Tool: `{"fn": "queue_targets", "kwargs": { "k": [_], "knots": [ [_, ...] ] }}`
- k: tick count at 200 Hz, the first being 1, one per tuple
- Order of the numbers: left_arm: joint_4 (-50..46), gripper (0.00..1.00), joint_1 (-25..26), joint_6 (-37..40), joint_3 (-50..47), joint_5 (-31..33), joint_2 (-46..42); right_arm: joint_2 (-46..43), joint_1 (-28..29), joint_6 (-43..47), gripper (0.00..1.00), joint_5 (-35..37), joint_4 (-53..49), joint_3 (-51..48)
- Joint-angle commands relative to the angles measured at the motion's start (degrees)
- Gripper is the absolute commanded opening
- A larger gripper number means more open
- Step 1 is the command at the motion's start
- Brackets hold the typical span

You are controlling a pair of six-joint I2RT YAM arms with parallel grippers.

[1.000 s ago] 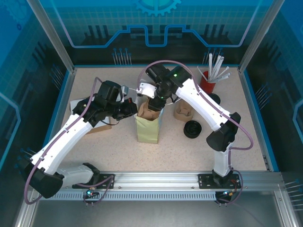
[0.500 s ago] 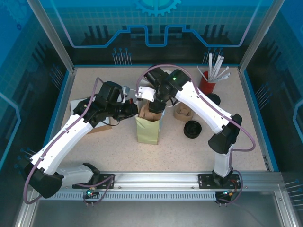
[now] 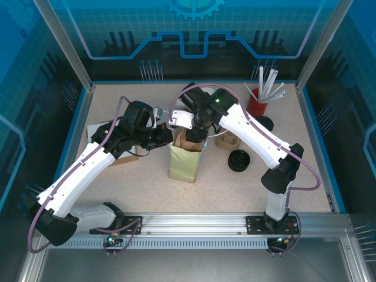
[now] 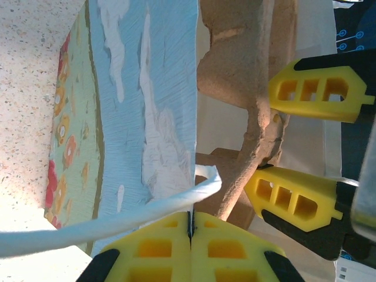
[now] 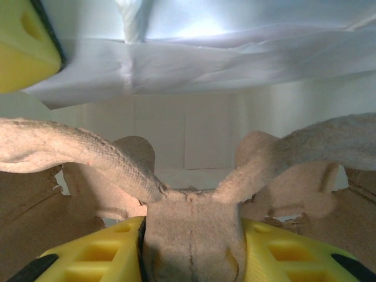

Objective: Pack the takeout coffee

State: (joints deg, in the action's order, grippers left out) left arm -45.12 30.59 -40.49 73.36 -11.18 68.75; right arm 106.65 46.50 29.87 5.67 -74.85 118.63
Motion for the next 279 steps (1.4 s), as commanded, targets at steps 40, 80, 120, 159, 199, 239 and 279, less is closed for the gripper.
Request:
{"fn": "queue_targets", "kwargs": {
  "k": [40, 80, 120, 159, 199, 239, 279],
  "knots": [
    [3.5, 0.03, 1.4, 2.5, -0.3, 2.1, -1.9, -2.4, 0.7, 1.6, 0.41, -4.1, -1.3, 0.0],
    [6.0, 0.03, 1.9, 3.1, -2.9, 2.9, -4.0, 0.0, 0.4, 1.2, 0.41, -4.0, -3.4, -2.8],
    [7.0, 0.02, 2.7, 3.8, -3.6, 3.2, -4.4, 2.0, -0.5, 0.0, 0.41, -0.9, -3.5, -2.9],
    [7.2, 0.03, 3.1, 3.3, -4.3, 4.1, -4.9, 3.9, -0.7, 0.6, 0.41, -2.9, -5.1, -2.8],
    [7.0, 0.04, 3.3, 2.9, -5.3, 5.5, -6.0, 4.5, -0.6, 0.6, 0.41, -2.3, -6.3, -4.3],
    [6.7, 0.04, 3.3, 2.5, -6.0, 6.5, -7.4, 3.4, -0.9, 0.8, 0.41, -3.3, -5.1, -5.6],
    [7.5, 0.04, 3.5, 1.8, -7.4, 6.5, -8.4, 6.0, -1.9, -1.7, 0.41, -4.4, -8.2, -2.4]
  ]
}}
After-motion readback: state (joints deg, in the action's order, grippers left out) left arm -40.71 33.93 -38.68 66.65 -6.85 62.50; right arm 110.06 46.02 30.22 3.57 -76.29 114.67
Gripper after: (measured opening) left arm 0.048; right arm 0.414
